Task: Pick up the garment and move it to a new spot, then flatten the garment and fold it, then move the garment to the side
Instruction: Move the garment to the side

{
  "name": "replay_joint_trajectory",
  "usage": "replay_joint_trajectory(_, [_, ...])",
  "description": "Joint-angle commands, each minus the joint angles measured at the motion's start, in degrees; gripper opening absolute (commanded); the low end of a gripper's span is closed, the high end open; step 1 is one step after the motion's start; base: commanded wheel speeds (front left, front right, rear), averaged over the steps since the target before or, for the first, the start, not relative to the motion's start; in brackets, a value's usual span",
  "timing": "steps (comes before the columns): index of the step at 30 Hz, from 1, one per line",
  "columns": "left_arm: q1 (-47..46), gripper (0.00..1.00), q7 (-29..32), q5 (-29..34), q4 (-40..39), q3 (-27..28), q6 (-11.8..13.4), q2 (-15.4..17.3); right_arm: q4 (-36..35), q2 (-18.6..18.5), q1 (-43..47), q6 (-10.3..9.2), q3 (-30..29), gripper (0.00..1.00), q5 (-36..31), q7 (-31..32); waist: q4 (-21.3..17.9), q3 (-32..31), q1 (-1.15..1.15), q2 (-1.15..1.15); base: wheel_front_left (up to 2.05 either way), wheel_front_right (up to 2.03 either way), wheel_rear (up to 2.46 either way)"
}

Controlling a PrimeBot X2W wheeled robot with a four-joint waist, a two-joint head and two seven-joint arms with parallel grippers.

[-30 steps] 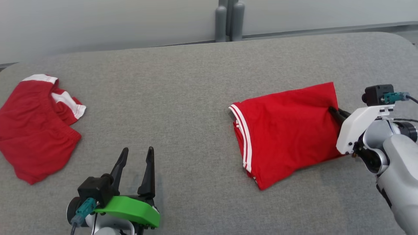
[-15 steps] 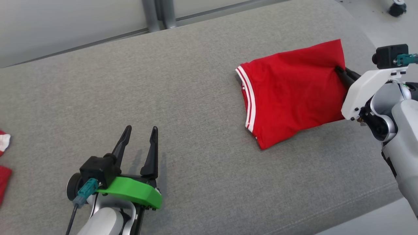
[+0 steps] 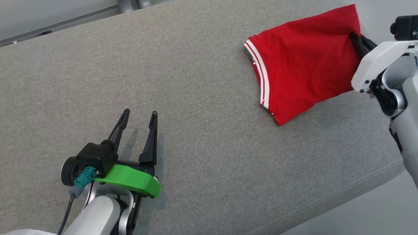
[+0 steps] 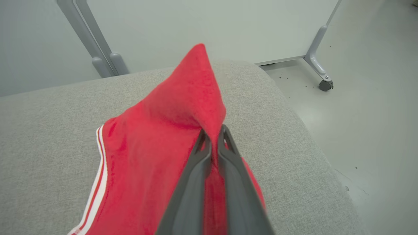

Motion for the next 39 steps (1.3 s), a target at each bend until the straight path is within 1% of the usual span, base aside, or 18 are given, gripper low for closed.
replay_joint_trajectory(1, [-0.96, 1.00, 0.06, 0.73, -0.70, 0.31, 0.42, 0.74, 0.98, -0.41, -1.51, -0.04, -0.69, 0.00, -1.04, -0.84, 1.28, 0.69, 0.00, 0.22, 0.00, 0.00, 0.00])
replay_joint_trajectory(5, [-1.73, 1.00, 0.74, 1.51, -2.73, 0.40, 1.13, 1.57, 4.87, -1.99, -3.98, -0.04, -3.66, 0.00, -2.90, -2.69, 3.45, 1.93, 0.00, 0.22, 0.00, 0.00, 0.00])
replay_joint_trajectory(8, [-2.31, 1.00, 1.55, 1.96, -4.18, 0.27, 1.58, 1.94, 7.98, -4.11, -5.55, -0.04, -6.20, 0.00, -4.66, -4.31, 5.55, 3.18, 0.00, 0.22, 0.00, 0.00, 0.00])
replay_joint_trajectory(9, [-2.31, 1.00, 1.55, 1.96, -4.18, 0.27, 1.58, 1.94, 7.98, -4.11, -5.55, -0.04, -6.20, 0.00, -4.66, -4.31, 5.55, 3.18, 0.00, 0.22, 0.00, 0.00, 0.00])
replay_joint_trajectory(15, [-3.31, 1.00, 2.51, 2.70, -6.30, 0.23, 2.26, 2.76, 13.99, -8.28, -7.44, -0.03, -11.35, 0.00, -8.26, -7.56, 9.57, 5.53, 0.00, 0.22, 0.00, 0.00, 0.00])
replay_joint_trajectory(17, [-3.45, 1.00, 2.89, 2.97, -6.83, 0.14, 2.49, 3.08, 15.69, -9.30, -7.91, -0.04, -12.19, 0.00, -10.21, -8.88, 10.57, 6.33, 0.00, 0.22, 0.00, 0.00, 0.00])
replay_joint_trajectory(20, [-3.59, 1.00, 3.41, 3.44, -7.79, 0.02, 2.77, 3.53, 18.09, -10.04, -8.91, -0.03, -13.44, 0.00, -13.33, -11.52, 11.57, 7.45, 0.00, 0.22, 0.00, 0.00, 0.00])
replay_joint_trajectory(26, [-3.85, 1.00, 4.02, 3.93, -9.18, -0.19, 3.15, 4.38, 23.17, -10.09, -11.25, -0.04, -16.06, 0.00, -20.25, -16.71, 12.44, 9.28, 0.00, 0.22, 0.00, 0.00, 0.00])
replay_joint_trajectory(27, [-3.97, 1.00, 4.20, 4.05, -9.41, -0.25, 3.22, 4.46, 23.97, -10.22, -11.76, -0.04, -16.65, 0.09, -21.58, -17.57, 12.50, 9.56, 0.00, 0.22, 0.00, 0.00, 0.00])
replay_joint_trajectory(29, [-4.12, 1.00, 4.56, 4.25, -9.85, -0.51, 3.41, 4.43, 25.58, -10.20, -12.47, -0.04, -18.36, 0.45, -24.15, -19.01, 12.55, 9.93, 0.00, 0.22, 0.00, 0.00, 0.00])
replay_joint_trajectory(30, [-4.17, 1.00, 4.56, 4.37, -9.99, -0.60, 3.49, 4.46, 26.15, -10.28, -12.76, -0.04, -19.40, 0.99, -25.51, -19.81, 12.56, 10.06, 0.00, 0.22, 0.00, 0.00, 0.00])
replay_joint_trajectory(35, [-3.98, 1.00, 5.00, 4.56, -10.39, -0.95, 3.70, 4.61, 27.91, -9.23, -13.07, -0.04, -24.79, 1.00, -31.21, -21.95, 12.43, 10.08, 0.00, 0.22, 0.00, 0.00, 0.00])
replay_joint_trajectory(39, [-3.57, 1.00, 5.06, 4.51, -10.51, -1.11, 4.06, 4.69, 28.00, -7.07, -12.46, -0.04, -27.89, 1.00, -34.45, -22.73, 12.04, 9.65, 0.00, 0.22, 0.00, 0.00, 0.00])
